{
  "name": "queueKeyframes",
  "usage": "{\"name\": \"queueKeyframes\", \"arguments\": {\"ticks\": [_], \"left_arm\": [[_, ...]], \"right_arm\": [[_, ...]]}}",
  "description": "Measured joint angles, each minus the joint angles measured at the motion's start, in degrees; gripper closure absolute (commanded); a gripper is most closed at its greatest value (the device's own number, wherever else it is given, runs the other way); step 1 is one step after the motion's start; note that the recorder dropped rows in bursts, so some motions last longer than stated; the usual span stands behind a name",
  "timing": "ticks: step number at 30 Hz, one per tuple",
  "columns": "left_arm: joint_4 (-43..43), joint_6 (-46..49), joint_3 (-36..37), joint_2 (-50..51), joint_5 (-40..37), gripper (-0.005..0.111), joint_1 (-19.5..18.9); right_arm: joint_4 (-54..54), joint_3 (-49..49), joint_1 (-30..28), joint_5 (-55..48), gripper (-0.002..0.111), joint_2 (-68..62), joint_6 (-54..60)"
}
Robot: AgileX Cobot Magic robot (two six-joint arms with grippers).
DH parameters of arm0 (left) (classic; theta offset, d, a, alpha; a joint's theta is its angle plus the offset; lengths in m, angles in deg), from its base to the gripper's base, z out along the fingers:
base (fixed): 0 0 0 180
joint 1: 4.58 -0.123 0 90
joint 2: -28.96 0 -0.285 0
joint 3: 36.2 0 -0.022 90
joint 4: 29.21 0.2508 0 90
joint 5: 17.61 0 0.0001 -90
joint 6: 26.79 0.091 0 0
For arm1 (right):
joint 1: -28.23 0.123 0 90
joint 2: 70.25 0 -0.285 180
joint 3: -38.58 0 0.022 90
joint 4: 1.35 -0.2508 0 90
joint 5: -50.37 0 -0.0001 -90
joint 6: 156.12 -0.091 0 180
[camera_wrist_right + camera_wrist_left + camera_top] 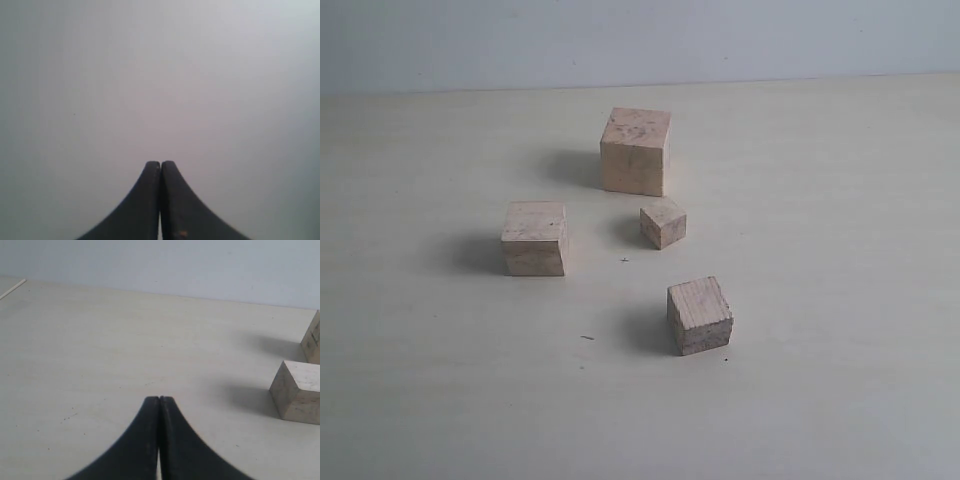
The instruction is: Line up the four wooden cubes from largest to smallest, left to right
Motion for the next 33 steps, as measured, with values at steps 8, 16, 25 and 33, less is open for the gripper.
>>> {"name": "queueKeyframes", "arguments": {"ticks": [8,16,25,33], "left_arm": [[0.0,0.0,0.0,0.0,0.0,0.107,0.0],[0.0,0.0,0.0,0.0,0.0,0.107,0.0],[0.0,0.0,0.0,0.0,0.0,0.107,0.0],[0.0,0.0,0.0,0.0,0.0,0.107,0.0]], "right_arm": [[-3.14,-28.13,7.57,-29.59,0.108,-32.5,1.26],[-12.15,-39.04,13.98,-44.84,0.108,-66.42,4.19],[-16.22,-46.74,13.98,-32.93,0.108,-77.25,20.24],[-24.69,-63.57,14.36,-46.69,0.102,-88.92,26.07]]}}
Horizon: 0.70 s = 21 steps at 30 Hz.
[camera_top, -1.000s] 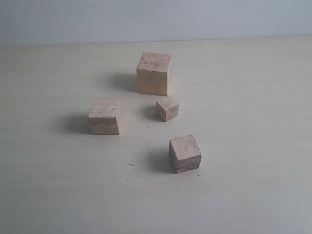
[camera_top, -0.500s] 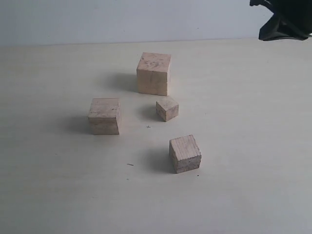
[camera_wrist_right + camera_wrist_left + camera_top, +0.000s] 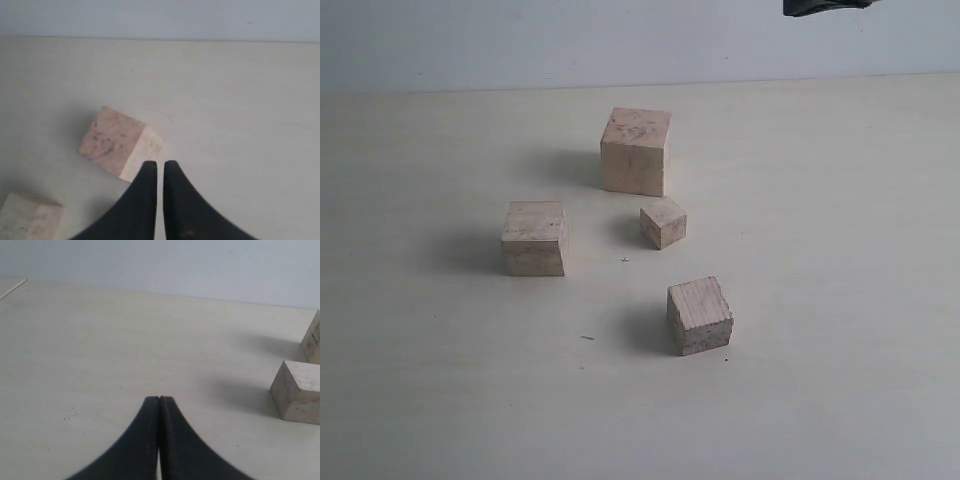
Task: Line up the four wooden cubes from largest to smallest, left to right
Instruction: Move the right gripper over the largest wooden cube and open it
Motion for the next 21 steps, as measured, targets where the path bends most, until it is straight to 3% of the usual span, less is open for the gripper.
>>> {"name": "queueKeyframes", "arguments": {"ticks": [5,10,12,14,15,17,21], "left_arm": [[0.0,0.0,0.0,0.0,0.0,0.107,0.0],[0.0,0.0,0.0,0.0,0.0,0.107,0.0],[0.0,0.0,0.0,0.0,0.0,0.107,0.0],[0.0,0.0,0.0,0.0,0.0,0.107,0.0],[0.0,0.0,0.0,0.0,0.0,0.107,0.0],[0.0,0.0,0.0,0.0,0.0,0.107,0.0],[0.0,0.0,0.0,0.0,0.0,0.107,0.0]], "right_arm": [[-3.94,-10.36,6.35,-8.75,0.103,-6.75,27.72],[0.67,-10.8,6.65,-4.85,0.097,-11.88,38.04],[1.4,-10.8,6.2,-2.34,0.084,-14.05,39.44],[1.5,-10.8,6.05,-0.92,0.064,-16.04,41.78],[1.5,-10.8,5.94,-0.7,0.048,-16.71,42.94],[0.44,-10.8,5.94,-0.32,0.031,-18.63,48.26],[-7.1,-10.8,5.94,1.96,0.013,-21.02,54.79]]}}
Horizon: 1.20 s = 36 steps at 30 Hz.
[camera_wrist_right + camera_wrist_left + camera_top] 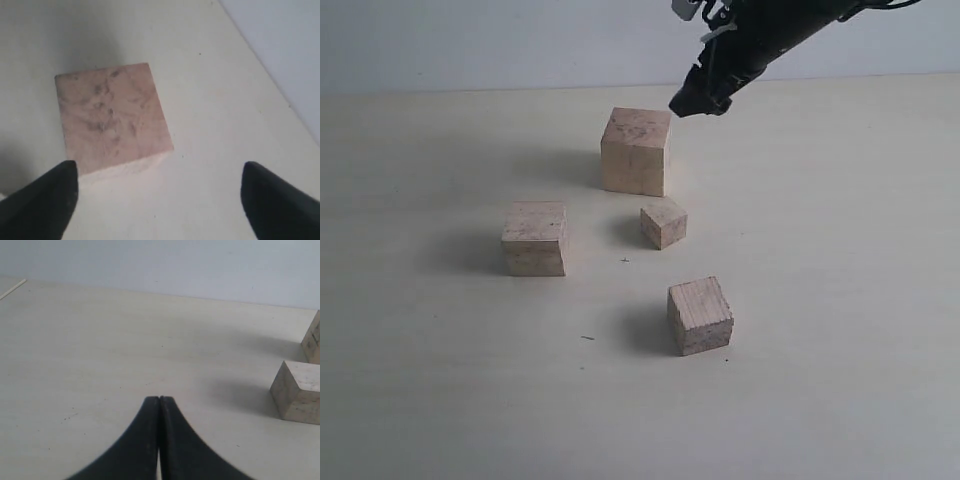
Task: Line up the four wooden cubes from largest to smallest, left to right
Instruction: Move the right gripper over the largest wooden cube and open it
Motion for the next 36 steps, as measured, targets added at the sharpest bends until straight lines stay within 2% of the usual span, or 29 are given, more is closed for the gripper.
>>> {"name": "queueKeyframes", "arguments": {"ticks": [3,13,19,25,30,36], "left_arm": [[0.0,0.0,0.0,0.0,0.0,0.107,0.0],[0.0,0.0,0.0,0.0,0.0,0.107,0.0],[0.0,0.0,0.0,0.0,0.0,0.107,0.0],[0.0,0.0,0.0,0.0,0.0,0.107,0.0],[0.0,0.0,0.0,0.0,0.0,0.107,0.0],[0.0,0.0,0.0,0.0,0.0,0.107,0.0]], "right_arm": [[-5.15,0.0,0.0,2.05,0.01,-1.19,2.1],[-8.66,0.0,0.0,3.27,0.011,-2.27,5.88],[-20.06,0.0,-0.12,3.73,0.011,-4.37,22.47],[-34.27,0.0,-0.23,-1.82,0.011,-8.0,39.03],[-37.76,0.0,-0.23,-3.88,0.011,-10.07,45.67],[-39.9,0.0,-0.33,-4.7,0.011,-12.57,46.5]]}}
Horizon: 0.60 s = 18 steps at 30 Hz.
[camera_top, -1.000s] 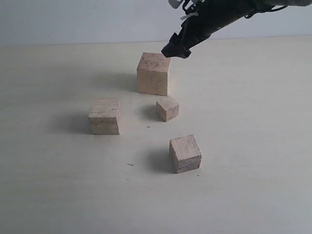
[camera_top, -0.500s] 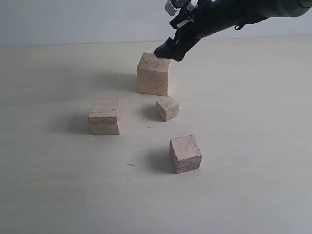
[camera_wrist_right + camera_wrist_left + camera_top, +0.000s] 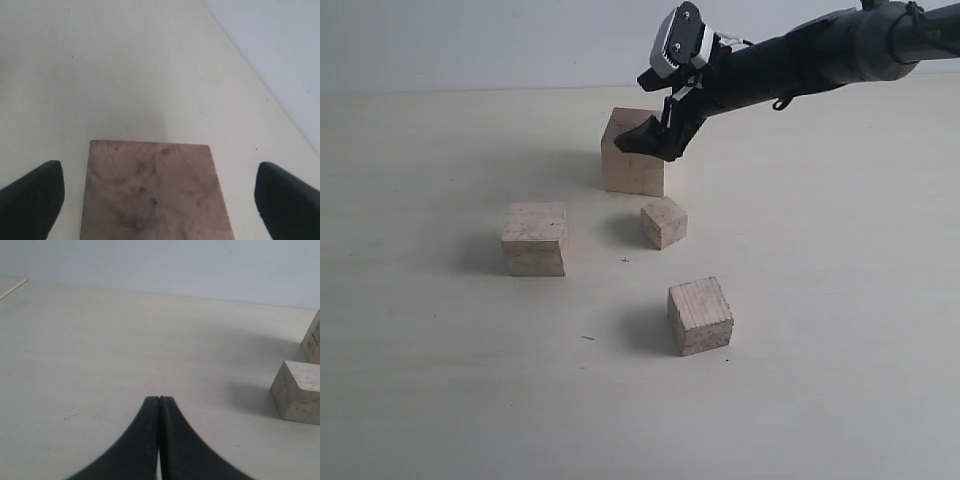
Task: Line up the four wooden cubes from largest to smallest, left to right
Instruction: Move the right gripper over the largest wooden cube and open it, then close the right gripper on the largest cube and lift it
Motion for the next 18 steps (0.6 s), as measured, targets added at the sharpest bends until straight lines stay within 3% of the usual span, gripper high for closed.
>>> {"name": "queueKeyframes", "arguments": {"ticks": [18], "left_arm": [[0.0,0.0,0.0,0.0,0.0,0.107,0.0]], "right_arm": [[-3.92,0.0,-5.13,-4.61,0.011,-2.19,0.09]]}}
